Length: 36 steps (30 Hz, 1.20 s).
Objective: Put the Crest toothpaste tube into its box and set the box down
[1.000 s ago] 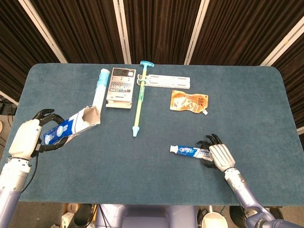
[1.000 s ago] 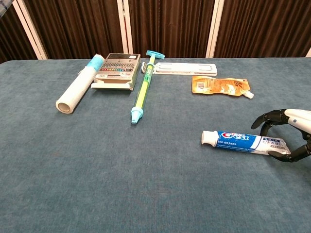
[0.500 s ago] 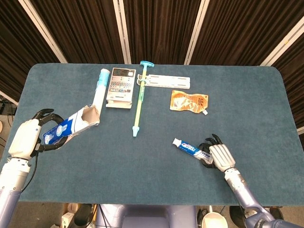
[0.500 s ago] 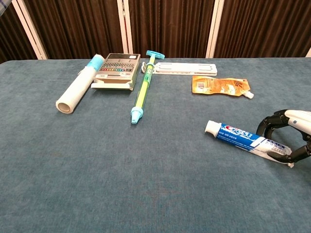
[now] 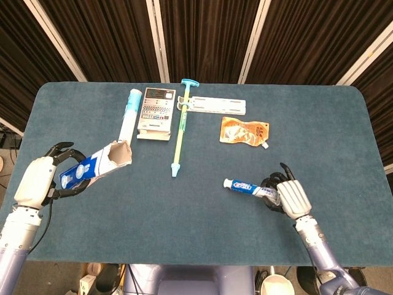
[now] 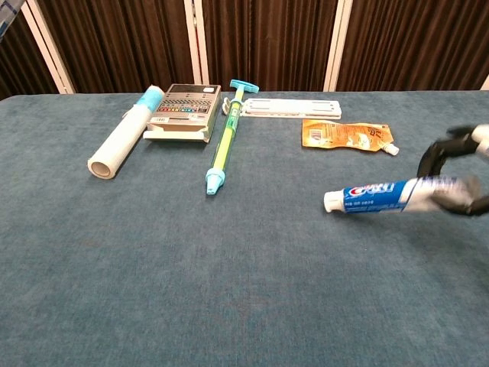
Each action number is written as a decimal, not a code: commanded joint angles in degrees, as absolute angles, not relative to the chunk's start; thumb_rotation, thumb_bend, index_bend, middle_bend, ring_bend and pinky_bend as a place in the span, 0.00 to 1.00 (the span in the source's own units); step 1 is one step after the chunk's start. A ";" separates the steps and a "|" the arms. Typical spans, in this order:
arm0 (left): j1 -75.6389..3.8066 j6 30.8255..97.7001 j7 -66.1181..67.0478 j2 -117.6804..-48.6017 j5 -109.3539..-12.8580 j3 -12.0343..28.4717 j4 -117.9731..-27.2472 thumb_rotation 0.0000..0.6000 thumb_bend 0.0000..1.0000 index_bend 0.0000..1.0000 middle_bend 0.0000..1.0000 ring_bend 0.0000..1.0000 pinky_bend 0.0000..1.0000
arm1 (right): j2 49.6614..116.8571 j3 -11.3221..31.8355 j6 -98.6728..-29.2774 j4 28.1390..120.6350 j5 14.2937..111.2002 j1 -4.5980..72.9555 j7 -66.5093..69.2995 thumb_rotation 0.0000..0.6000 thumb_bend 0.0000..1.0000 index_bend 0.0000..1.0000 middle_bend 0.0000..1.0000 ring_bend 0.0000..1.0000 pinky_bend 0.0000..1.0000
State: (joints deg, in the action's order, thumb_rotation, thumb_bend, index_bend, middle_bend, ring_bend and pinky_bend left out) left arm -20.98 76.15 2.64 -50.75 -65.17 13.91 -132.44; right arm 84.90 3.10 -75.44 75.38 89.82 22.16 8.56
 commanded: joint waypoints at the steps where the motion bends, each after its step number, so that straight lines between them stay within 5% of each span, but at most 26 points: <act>1: -20.47 75.94 0.11 -52.98 -68.49 12.78 -130.65 1.00 0.33 0.44 0.45 0.17 0.27 | 79.48 4.89 -79.15 82.20 92.53 21.91 4.99 1.00 0.47 0.51 0.64 0.29 0.00; 12: -20.79 72.28 -5.17 -55.92 -69.35 11.16 -126.31 1.00 0.33 0.44 0.45 0.17 0.27 | 61.42 10.76 -78.21 105.65 93.75 24.71 -8.48 1.00 0.47 0.51 0.64 0.29 0.00; 19: -21.22 66.15 -13.87 -50.15 -65.86 12.29 -126.80 1.00 0.33 0.44 0.45 0.17 0.27 | 50.57 16.90 -73.12 113.99 85.58 27.59 -13.30 1.00 0.47 0.51 0.64 0.29 0.00; 36: -21.49 67.37 -9.23 -53.74 -68.60 10.84 -123.01 1.00 0.33 0.44 0.44 0.17 0.27 | 39.75 23.97 -70.64 124.52 81.43 31.93 -16.19 1.00 0.47 0.51 0.64 0.29 0.00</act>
